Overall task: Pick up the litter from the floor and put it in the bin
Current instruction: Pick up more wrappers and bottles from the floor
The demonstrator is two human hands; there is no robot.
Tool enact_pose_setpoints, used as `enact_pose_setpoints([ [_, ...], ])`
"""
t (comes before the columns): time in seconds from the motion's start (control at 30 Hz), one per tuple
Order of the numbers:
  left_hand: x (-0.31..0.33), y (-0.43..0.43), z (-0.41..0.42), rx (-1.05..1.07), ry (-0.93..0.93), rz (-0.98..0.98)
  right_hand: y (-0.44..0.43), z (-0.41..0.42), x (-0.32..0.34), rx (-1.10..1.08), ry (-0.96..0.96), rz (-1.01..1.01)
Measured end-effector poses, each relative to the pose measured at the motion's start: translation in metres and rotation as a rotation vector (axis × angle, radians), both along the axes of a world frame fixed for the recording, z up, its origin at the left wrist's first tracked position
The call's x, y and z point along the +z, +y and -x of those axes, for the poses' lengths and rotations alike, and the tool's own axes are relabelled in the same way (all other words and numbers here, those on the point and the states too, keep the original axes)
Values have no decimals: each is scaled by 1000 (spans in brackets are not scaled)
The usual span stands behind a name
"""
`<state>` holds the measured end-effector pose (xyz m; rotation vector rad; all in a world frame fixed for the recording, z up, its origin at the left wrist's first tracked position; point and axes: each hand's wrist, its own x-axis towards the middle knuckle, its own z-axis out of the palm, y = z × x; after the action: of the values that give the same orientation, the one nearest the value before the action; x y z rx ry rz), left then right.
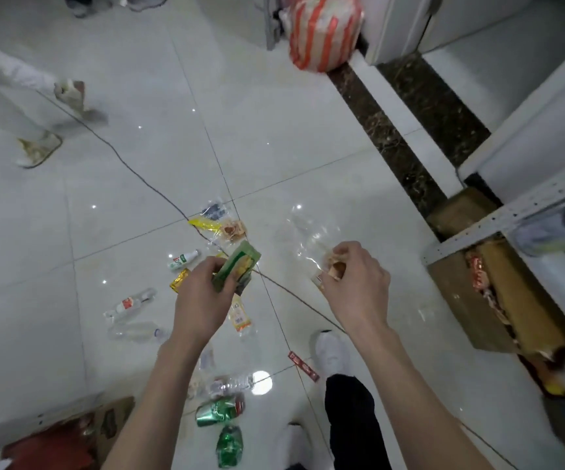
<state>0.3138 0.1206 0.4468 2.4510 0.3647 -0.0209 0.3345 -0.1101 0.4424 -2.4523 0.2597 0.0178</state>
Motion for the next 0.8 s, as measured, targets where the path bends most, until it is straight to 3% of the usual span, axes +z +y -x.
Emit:
enact_pose_setpoints([
  [0.23,-1,-72,67,-266,67,25,-77,137,-1,-276,86,37],
  [0.5,-10,-212,142,-615,129,30,-194,295,-15,-639,125,56],
  [0.8,-17,-385,301,-921,195,34,-310,521,-22,-982,169,17],
])
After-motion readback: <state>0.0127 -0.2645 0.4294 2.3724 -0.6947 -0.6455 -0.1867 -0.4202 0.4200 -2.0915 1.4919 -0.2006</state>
